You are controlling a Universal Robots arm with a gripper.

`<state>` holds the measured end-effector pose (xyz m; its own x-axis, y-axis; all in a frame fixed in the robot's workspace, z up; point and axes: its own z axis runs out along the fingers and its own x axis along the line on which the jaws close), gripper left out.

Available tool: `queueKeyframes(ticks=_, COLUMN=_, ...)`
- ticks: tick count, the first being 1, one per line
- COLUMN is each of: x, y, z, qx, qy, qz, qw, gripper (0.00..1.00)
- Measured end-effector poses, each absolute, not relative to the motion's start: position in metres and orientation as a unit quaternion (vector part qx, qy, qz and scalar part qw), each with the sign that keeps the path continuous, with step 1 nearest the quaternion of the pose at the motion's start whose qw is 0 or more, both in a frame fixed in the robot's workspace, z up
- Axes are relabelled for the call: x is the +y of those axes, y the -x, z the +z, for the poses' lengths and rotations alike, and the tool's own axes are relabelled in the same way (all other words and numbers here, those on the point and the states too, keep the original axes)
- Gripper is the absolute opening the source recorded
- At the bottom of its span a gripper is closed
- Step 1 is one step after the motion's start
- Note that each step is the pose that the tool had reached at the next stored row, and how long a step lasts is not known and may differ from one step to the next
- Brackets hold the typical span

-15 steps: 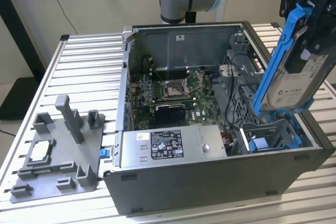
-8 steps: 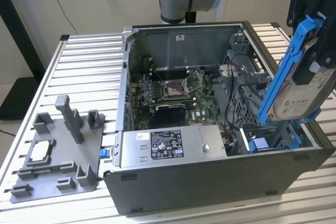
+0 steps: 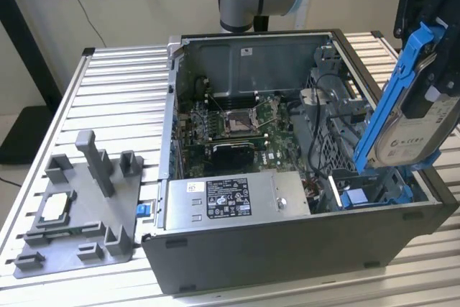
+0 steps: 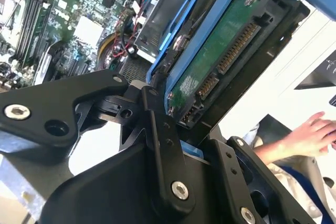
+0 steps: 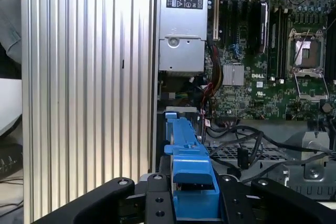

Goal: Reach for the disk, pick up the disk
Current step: 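Pick up the disk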

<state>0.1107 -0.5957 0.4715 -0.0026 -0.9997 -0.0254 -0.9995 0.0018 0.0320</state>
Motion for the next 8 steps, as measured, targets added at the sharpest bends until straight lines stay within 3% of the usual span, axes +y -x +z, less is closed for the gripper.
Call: queueKeyframes(ticks=8, x=-0.5957, y=-0.1105, z=0.4715, qx=-0.708, qy=-0.706, qz=-0.020, qw=0.002, gripper=0.00)
